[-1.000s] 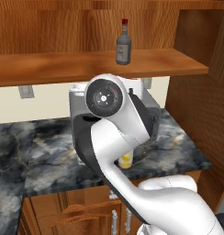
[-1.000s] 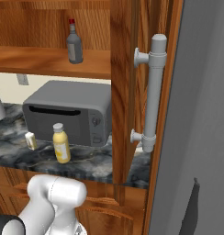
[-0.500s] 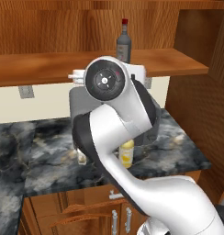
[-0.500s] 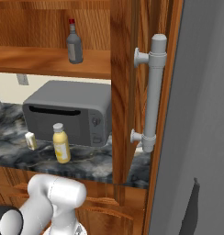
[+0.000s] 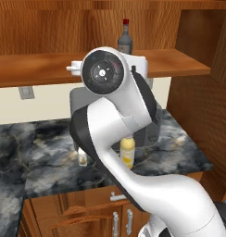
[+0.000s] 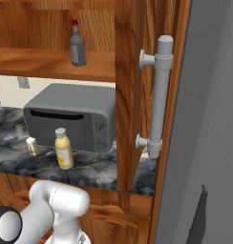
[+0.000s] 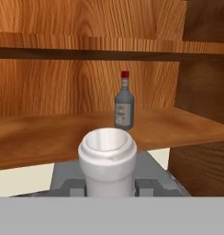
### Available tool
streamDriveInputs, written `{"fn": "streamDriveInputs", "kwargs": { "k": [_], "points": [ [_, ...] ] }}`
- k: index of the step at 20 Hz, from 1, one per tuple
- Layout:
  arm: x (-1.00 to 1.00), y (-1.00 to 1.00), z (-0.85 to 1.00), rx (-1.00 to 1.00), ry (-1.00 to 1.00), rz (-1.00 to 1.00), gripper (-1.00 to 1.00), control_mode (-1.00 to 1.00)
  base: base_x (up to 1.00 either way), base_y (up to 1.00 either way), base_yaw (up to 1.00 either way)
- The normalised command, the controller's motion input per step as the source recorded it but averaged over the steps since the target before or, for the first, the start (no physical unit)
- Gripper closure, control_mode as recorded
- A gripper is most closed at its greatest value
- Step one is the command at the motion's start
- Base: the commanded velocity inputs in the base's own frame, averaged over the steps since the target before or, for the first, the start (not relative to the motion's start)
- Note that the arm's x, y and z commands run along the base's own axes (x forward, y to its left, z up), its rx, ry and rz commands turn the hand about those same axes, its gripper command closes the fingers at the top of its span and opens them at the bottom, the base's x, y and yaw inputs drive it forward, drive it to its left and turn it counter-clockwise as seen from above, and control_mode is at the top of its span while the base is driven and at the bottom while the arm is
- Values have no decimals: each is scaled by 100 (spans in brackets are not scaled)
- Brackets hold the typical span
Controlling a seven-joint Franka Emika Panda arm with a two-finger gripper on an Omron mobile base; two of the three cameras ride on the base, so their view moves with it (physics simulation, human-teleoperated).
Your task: Sort all alcoholic drinks to one cabinet, and non-alcoholic drinks to the other.
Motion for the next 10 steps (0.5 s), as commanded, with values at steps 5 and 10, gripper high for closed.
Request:
{"fn": "streamDriveInputs", "kwargs": {
  "k": [5, 10],
  "points": [
    [1, 0, 12, -2, -7, 0, 100, -100, 0, 0, 0],
    [0, 0, 21, -1, -7, 0, 100, -100, 0, 0, 0]
  ]
}}
